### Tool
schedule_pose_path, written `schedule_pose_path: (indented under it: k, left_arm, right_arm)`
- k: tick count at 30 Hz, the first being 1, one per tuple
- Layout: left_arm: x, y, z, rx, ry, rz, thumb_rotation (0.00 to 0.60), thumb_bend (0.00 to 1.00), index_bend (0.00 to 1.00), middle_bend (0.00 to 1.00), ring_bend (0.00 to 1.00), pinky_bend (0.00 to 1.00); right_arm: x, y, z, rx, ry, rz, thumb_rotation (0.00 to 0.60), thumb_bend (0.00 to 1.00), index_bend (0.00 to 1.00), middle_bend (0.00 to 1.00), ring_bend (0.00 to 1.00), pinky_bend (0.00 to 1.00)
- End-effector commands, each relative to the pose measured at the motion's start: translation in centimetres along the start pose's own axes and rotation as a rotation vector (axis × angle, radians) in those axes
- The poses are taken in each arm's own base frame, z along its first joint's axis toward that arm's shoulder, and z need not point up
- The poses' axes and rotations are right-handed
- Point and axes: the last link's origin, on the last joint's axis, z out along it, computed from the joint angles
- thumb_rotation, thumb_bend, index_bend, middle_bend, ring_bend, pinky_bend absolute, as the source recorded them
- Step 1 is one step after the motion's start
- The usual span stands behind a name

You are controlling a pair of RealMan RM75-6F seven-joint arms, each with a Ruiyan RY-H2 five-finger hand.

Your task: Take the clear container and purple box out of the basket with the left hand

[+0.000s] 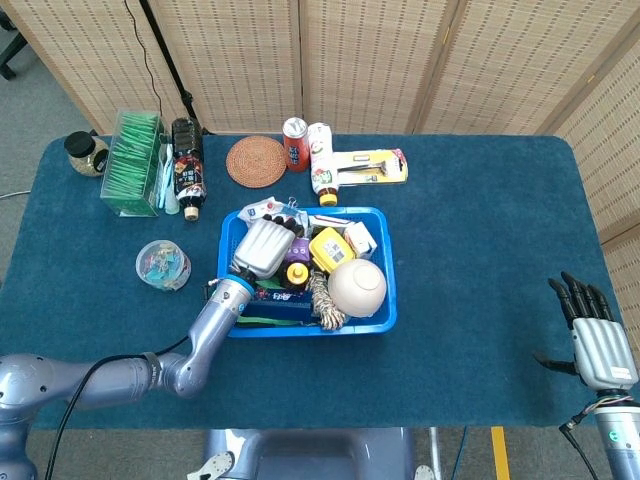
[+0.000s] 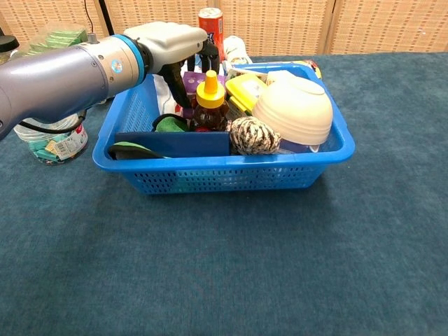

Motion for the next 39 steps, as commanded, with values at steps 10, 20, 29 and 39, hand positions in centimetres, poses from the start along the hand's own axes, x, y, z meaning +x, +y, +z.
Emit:
schedule_pose_path:
  k: [10, 20, 29, 39]
  left_arm:
    - [0.6, -0.5, -0.4, 0.015, 0.027, -0.023, 0.6, 0.38, 0.5, 0.48, 0.47, 0.44]
    - [3.8, -2.3, -1.9, 0.022, 0.095, -0.059, 0.6, 0.39, 0.51, 0.49, 0.48, 0.44]
    - [6.2, -7.4, -5.8, 0.069, 0.179, -0.029, 0.6, 0.39, 0.52, 0.5, 0.48, 0.44]
    - [4.2, -16.1, -12.5, 0.195, 0.155, -0.013, 0.6, 0.39, 0.52, 0.5, 0.48, 0.44]
  right_arm:
    - [0.0, 0.0, 0.0, 0.001, 0.001, -0.002, 0.6, 0.0, 0.0, 0.0, 0.0, 0.0]
    - [0.0, -0.1, -0.1, 0.006, 0.002, -0.002, 0.6, 0.0, 0.0, 0.0, 0.0, 0.0]
    - [0.1, -0.4, -0.4, 0.019, 0.002, 0.0, 0.6, 0.0, 0.0, 0.0, 0.0, 0.0]
    - [-0.1, -0.8, -0.6, 0.034, -0.002, -0.001, 0.6, 0.0, 0.0, 0.0, 0.0, 0.0]
